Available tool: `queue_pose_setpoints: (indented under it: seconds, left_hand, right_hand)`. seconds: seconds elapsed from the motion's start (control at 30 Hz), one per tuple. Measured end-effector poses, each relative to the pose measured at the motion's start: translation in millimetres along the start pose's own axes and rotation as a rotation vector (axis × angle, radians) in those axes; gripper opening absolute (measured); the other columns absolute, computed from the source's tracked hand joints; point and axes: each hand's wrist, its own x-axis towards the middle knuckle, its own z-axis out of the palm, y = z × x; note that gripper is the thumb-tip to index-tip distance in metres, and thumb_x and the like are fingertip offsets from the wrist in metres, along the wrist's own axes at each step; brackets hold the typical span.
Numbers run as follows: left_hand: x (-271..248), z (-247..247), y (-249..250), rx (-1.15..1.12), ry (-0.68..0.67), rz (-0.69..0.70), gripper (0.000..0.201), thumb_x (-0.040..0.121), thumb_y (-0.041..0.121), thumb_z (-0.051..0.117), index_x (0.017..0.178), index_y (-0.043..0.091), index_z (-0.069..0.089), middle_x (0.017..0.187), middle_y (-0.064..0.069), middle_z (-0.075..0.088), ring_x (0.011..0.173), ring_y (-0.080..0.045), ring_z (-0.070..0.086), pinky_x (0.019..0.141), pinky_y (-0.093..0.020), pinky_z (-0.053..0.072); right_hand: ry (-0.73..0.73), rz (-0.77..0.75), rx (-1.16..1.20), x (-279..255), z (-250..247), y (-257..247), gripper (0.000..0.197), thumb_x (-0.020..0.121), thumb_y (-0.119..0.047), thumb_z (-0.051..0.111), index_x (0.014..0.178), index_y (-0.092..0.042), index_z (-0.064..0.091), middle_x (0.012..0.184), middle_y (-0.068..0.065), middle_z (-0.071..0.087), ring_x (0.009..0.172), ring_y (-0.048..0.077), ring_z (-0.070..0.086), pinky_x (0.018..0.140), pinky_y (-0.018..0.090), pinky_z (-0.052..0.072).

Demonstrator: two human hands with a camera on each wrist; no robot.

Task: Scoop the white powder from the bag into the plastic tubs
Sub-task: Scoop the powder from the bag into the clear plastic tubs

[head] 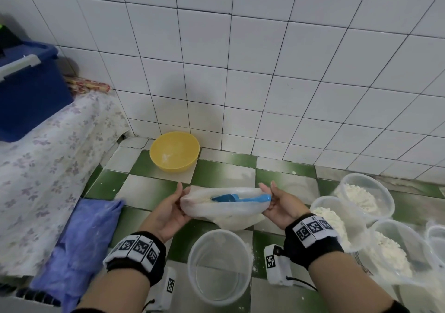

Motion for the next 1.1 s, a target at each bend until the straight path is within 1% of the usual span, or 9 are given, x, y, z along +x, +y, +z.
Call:
queue_pose_setpoints:
  seconds: [0.1,0.2,0.37,0.5,0.6,0.67,0.77,0.9,1.1]
  left_hand:
    - [2.5,-3.9,-3.3,-0.048,0.012,0.012,0.029,0.096,0.035,0.052,0.096,0.007,0.059,0.071,-0.008,0.071,0.085,-0.023,0.066,0.079,-0.042,0.058]
    - [7.5,-10.7,-6.7,-0.083,0.014,0.034,0.028,0.093,0.038,0.053,0.085,0.011,0.059,0.066,-0.001,0.065,0.068,-0.016,0.068,0.07,-0.039,0.062]
    - [4.1,-15.9,-7.7,0.026,-0.046,0.033,0.043,0.095,0.047,0.047,0.082,0.008,0.059,0.091,-0.016,0.067,0.093,-0.034,0.065,0.061,-0.041,0.062]
    - [5.9,-23.6,-4.0,0.192,-0.11,-0.032,0.05,0.087,0.052,0.05,0.075,0.006,0.063,0.12,-0.025,0.062,0.112,-0.044,0.061,0.079,-0.047,0.059]
    - [5.9,-24.3,0.8,0.299,-0.15,-0.083,0.053,0.088,0.055,0.049,0.086,0.006,0.07,0.123,-0.025,0.062,0.116,-0.044,0.06,0.091,-0.05,0.054]
    - [6.3,-20.2,2.4,0.323,-0.172,-0.103,0.054,0.091,0.054,0.046,0.094,0.006,0.07,0.12,-0.023,0.065,0.115,-0.043,0.06,0.089,-0.051,0.055]
    - [7.4,-13.8,1.0,0.181,-0.143,-0.072,0.047,0.096,0.046,0.046,0.093,0.004,0.067,0.11,-0.02,0.068,0.107,-0.039,0.063,0.08,-0.048,0.058]
    - [11.5,-15.0,-3.2,0.038,-0.095,-0.029,0.038,0.091,0.04,0.053,0.093,0.004,0.064,0.103,-0.019,0.068,0.103,-0.035,0.063,0.071,-0.043,0.062]
    - [17.0,-15.6,-9.6,0.163,-0.089,-0.054,0.033,0.088,0.035,0.06,0.1,0.005,0.055,0.12,-0.025,0.059,0.117,-0.042,0.058,0.072,-0.043,0.061]
  right_hand:
    - [-0.005,-0.001,0.141,-1.2,7.5,0.6,0.024,0.099,-0.023,0.045,0.095,-0.005,0.059,0.1,0.009,0.063,0.089,0.021,0.059,0.087,0.043,0.05]
    - [-0.006,0.019,0.198,1.1,12.7,1.1,0.025,0.096,-0.028,0.049,0.094,-0.004,0.058,0.098,0.007,0.061,0.085,0.02,0.059,0.085,0.045,0.05]
    - [-0.037,0.029,0.138,11.2,9.4,8.6,0.044,0.093,-0.048,0.046,0.082,-0.007,0.056,0.059,0.003,0.056,0.061,0.02,0.057,0.079,0.047,0.05]
    - [-0.096,-0.006,-0.161,17.9,0.8,17.7,0.059,0.092,-0.059,0.033,0.067,-0.01,0.053,0.071,0.009,0.05,0.067,0.023,0.052,0.07,0.037,0.05]
    - [-0.152,0.004,-0.511,12.3,2.5,19.9,0.067,0.092,-0.062,0.03,0.074,-0.008,0.065,0.098,0.013,0.062,0.081,0.027,0.059,0.07,0.037,0.054]
    - [-0.182,0.039,-0.596,10.6,5.1,18.0,0.071,0.093,-0.061,0.028,0.089,-0.004,0.071,0.102,0.01,0.066,0.073,0.022,0.06,0.07,0.034,0.055]
    - [-0.202,0.095,-0.514,13.8,5.2,14.2,0.067,0.095,-0.057,0.03,0.106,-0.004,0.07,0.106,0.013,0.07,0.061,0.016,0.054,0.065,0.029,0.053]
    - [-0.202,0.088,-0.373,18.0,0.6,10.1,0.051,0.096,-0.048,0.038,0.11,-0.009,0.068,0.112,0.015,0.069,0.102,0.027,0.061,0.094,0.039,0.048]
    - [-0.151,0.018,-0.378,20.8,6.2,5.0,0.048,0.092,-0.049,0.046,0.107,-0.01,0.069,0.099,0.012,0.071,0.088,0.025,0.064,0.074,0.037,0.053]
